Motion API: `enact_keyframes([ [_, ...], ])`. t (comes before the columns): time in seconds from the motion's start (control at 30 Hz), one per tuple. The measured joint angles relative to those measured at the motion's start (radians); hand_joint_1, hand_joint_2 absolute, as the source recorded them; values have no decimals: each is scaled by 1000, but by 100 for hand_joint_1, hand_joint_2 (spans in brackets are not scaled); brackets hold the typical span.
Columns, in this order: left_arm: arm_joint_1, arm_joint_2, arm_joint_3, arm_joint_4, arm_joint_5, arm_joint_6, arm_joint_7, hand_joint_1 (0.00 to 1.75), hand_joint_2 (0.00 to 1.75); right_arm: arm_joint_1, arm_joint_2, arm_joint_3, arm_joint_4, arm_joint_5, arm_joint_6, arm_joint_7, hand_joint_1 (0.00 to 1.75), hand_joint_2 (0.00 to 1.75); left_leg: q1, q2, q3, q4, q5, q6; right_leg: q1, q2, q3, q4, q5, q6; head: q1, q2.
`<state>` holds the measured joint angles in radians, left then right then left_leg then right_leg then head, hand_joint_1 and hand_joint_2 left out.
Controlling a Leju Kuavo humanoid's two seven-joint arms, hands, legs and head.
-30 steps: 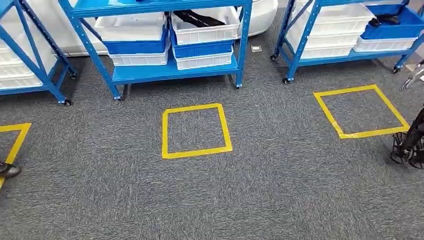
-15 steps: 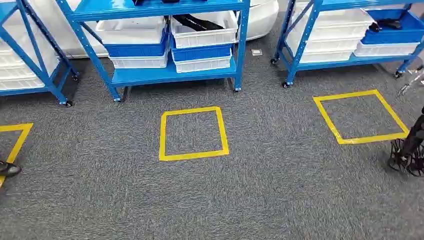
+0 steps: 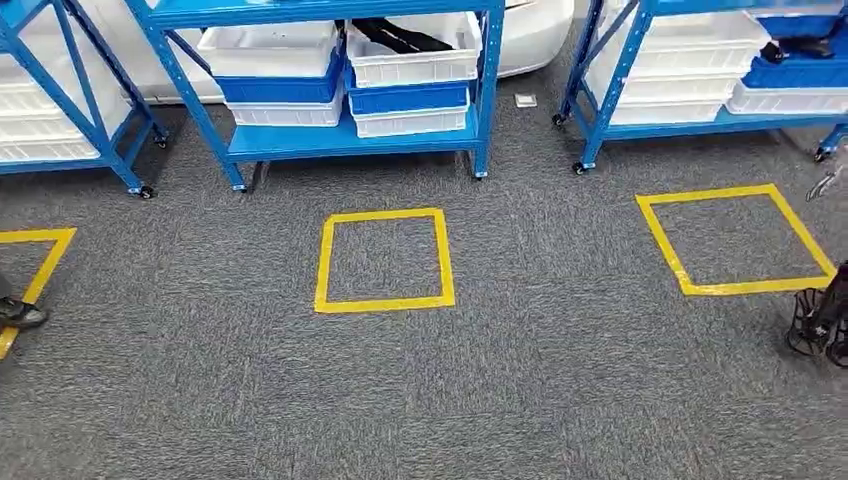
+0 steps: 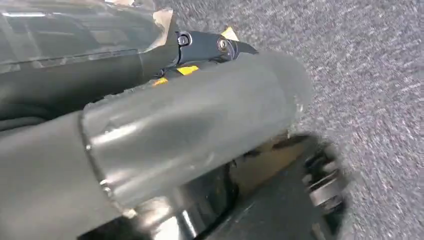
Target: Take the parts from the cabinet and place them on the table.
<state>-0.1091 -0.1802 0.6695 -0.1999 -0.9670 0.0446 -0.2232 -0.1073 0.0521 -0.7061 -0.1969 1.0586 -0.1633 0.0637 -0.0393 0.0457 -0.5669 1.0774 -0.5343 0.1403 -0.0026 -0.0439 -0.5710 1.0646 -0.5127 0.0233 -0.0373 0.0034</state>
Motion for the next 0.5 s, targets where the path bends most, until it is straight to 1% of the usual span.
enact_keyframes([
  [0.03,-2,-6,0,1,-1,0,-1,0,0,-1,-7,0,-1,0,-1,0,0,0,2,11,3,-17,3,2,12,-5,5,-9,1,-2,17,0],
  [0.07,-4,-1,0,0,-1,1,-1,0,0,-3,0,1,0,1,3,0,0,0,-8,2,5,-23,8,1,5,-14,5,-13,5,1,12,0],
  [0.1,-5,-6,0,1,-1,1,-1,0,0,-4,-9,2,-2,1,3,0,0,0,-9,-3,7,-30,10,1,-1,-19,9,-16,5,2,10,0],
  [0.13,-5,-4,0,1,-1,2,-1,0,0,-4,1,3,-1,2,3,0,0,0,-10,-15,13,-51,21,4,3,-31,17,-30,10,7,7,0],
  [0.17,-3,-4,0,1,-1,2,-1,0,0,-3,-5,4,-4,2,1,0,0,0,4,-21,32,-82,41,-1,8,-23,11,-19,8,6,8,0],
  [0.2,-1,-5,0,1,-1,2,-1,0,0,-3,-1,5,-3,4,1,0,0,0,6,-24,38,-98,51,-16,4,7,0,9,-8,7,11,0],
  [0.23,-2,-5,0,1,-1,2,-1,0,0,-1,-2,5,-3,5,0,0,0,0,7,-32,37,-100,59,-20,2,26,-24,62,-37,4,10,0],
  [0.27,-3,-7,0,1,-1,3,-1,0,0,1,-6,5,-3,6,1,0,0,0,9,-39,35,-100,61,-27,-1,34,-56,131,-69,4,11,0],
  [0.3,-3,-9,0,1,-1,2,-1,0,0,3,-9,5,-3,7,1,1,0,0,9,-49,34,-99,61,-29,-5,36,-90,202,-97,6,10,0],
  [0.33,-2,-10,0,1,-1,2,-1,0,0,5,-11,5,-3,7,1,1,0,0,9,-59,34,-98,61,-30,-8,37,-119,257,-110,14,11,0],
  [0.37,0,-10,0,2,-1,2,-1,0,0,7,-12,5,-3,8,1,3,0,0,10,-69,35,-98,60,-36,-11,37,-121,253,-100,26,11,0],
  [0.4,2,-11,0,2,-1,2,-1,0,0,7,-14,5,-3,9,1,4,0,0,11,-77,37,-97,59,-40,-13,37,-101,208,-74,39,10,0],
  [0.43,3,-12,0,2,-1,2,-1,0,0,7,-15,5,-3,11,1,4,0,0,13,-86,39,-95,56,-46,-16,38,-62,125,-35,53,11,0],
  [0.47,3,-12,0,2,-1,2,-1,0,0,7,-17,6,-3,15,1,4,0,0,15,-95,42,-90,52,-53,-20,46,-13,24,7,66,11,0],
  [0.5,3,-12,0,2,-1,3,-2,0,0,8,-18,6,-3,16,4,4,0,0,16,-102,39,-82,46,-63,-26,72,11,-33,19,60,11,0],
])
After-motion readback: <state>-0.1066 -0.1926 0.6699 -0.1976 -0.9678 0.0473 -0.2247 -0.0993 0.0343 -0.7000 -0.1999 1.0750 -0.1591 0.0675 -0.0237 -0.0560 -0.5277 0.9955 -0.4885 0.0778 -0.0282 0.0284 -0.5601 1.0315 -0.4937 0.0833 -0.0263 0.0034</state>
